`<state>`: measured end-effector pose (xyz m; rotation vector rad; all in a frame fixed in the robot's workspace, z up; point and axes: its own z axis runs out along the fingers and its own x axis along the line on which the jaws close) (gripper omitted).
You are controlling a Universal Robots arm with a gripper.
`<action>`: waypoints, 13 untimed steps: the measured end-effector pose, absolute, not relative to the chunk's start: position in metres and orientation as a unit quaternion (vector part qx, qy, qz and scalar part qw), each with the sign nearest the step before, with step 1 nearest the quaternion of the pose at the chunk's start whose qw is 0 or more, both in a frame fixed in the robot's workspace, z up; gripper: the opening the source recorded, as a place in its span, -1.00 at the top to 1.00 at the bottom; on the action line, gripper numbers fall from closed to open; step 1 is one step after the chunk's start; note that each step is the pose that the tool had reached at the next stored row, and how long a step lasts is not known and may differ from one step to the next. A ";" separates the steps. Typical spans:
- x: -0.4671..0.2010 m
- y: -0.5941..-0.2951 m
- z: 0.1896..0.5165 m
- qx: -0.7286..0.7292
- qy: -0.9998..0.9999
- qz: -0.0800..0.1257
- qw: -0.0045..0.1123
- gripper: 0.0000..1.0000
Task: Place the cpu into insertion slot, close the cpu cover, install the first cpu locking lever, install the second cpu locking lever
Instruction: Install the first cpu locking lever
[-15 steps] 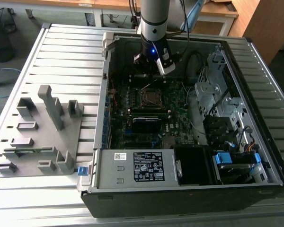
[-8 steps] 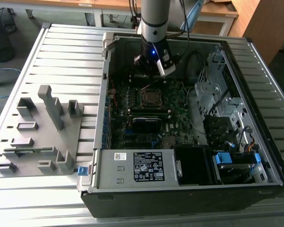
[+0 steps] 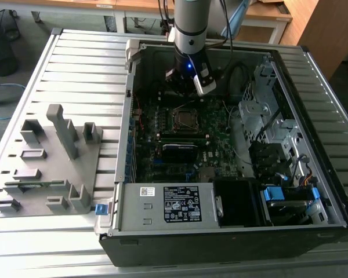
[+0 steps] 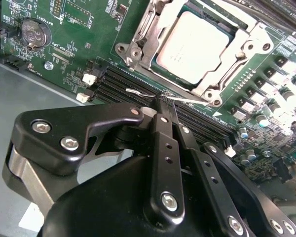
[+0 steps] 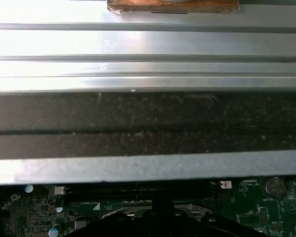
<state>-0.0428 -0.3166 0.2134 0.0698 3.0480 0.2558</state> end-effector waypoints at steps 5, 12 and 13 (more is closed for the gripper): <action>-0.042 -0.316 0.212 0.024 0.995 0.083 0.041 0.79; -0.042 -0.316 0.212 0.025 0.995 0.083 0.041 0.79; -0.042 -0.316 0.212 0.025 0.995 0.083 0.041 0.79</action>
